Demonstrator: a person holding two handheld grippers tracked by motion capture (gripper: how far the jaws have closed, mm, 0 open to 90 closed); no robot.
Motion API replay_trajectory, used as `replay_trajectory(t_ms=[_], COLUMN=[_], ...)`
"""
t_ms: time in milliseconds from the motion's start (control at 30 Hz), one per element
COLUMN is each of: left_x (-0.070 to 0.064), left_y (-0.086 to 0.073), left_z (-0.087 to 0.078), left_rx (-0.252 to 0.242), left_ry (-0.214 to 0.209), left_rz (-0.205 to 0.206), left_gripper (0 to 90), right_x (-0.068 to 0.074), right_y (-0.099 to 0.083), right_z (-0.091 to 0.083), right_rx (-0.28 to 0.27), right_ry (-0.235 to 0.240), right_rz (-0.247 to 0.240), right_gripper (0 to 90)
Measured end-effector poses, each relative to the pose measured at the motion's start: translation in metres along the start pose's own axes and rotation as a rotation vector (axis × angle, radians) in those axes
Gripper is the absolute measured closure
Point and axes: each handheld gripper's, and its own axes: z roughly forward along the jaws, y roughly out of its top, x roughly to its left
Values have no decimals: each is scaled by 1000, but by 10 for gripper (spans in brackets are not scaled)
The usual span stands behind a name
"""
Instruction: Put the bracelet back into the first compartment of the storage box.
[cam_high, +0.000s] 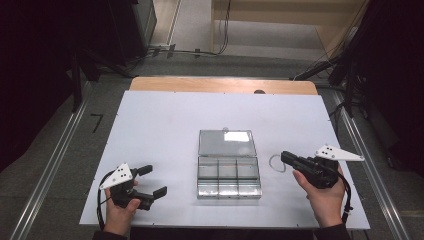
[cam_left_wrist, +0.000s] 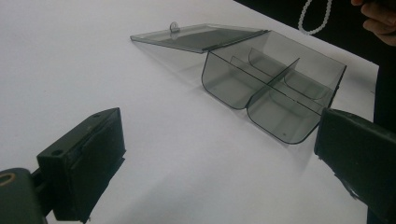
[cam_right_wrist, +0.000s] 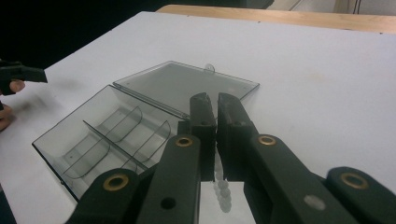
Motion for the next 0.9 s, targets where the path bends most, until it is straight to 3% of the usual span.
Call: replay_trajectory(t_ms=[900], left_x=[0], left_y=[0], left_z=[0], left_rx=[3], left_ry=[-1], left_rz=[1], left_gripper=[17], right_x=[17], right_y=[16], right_z=[15], right_rx=[-5], right_ry=[42], right_rz=[-31], right_gripper=[837])
